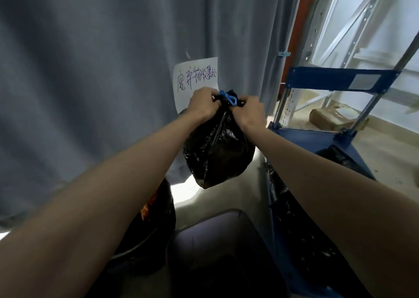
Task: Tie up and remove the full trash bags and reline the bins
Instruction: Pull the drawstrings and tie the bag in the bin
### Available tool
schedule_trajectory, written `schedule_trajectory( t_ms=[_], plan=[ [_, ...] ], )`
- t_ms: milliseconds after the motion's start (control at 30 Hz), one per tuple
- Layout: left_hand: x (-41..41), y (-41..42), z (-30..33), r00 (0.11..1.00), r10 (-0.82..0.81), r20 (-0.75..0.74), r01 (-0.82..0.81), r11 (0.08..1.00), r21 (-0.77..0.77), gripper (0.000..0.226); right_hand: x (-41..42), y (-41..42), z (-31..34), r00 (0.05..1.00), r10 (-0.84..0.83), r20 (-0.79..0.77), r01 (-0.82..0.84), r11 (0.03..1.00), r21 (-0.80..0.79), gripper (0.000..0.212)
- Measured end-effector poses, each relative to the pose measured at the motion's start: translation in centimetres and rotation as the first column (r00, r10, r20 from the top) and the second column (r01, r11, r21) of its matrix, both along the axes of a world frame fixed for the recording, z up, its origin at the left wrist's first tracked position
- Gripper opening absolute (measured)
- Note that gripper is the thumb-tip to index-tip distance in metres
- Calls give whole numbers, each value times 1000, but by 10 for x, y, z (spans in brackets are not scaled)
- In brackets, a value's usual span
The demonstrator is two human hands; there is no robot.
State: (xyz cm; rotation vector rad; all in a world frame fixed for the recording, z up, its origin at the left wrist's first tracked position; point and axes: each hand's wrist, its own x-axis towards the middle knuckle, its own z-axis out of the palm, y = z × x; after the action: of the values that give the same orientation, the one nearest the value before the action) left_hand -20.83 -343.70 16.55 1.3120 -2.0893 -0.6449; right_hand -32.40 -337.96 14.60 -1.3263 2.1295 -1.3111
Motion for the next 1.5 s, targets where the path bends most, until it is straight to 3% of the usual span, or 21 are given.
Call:
schedule_trajectory(
  t_ms=[367,533,633,700,1033,1267,1500],
  plan=[
    [-34,-83,-131,996,-5,84,8,1000,-27,15,-42,-83,-125,990,39,-135,-19,990,142,24],
    [-43,-84,-206,938,70,340,-38,994,-98,24,-44,-79,-195,932,157,-326,-72,963,260,27],
    [-42,-76,-239,900,111,421,-4,969,-246,24,-41,-71,-224,879,224,-422,-72,935,346,36],
    [-40,-74,-248,887,115,447,10,963,-268,26,-41,-68,-231,878,230,-420,-86,939,334,41],
    [-14,-42,-212,872,62,485,30,983,-179,48,-33,-40,-182,834,325,-446,-135,904,406,46],
    [11,16,-138,875,53,482,50,979,-197,41,-26,25,-104,814,344,-468,-138,897,419,51],
    [14,76,-93,837,-15,548,118,981,-153,47,-46,113,-48,840,358,-409,-104,844,525,35]
  ],
)
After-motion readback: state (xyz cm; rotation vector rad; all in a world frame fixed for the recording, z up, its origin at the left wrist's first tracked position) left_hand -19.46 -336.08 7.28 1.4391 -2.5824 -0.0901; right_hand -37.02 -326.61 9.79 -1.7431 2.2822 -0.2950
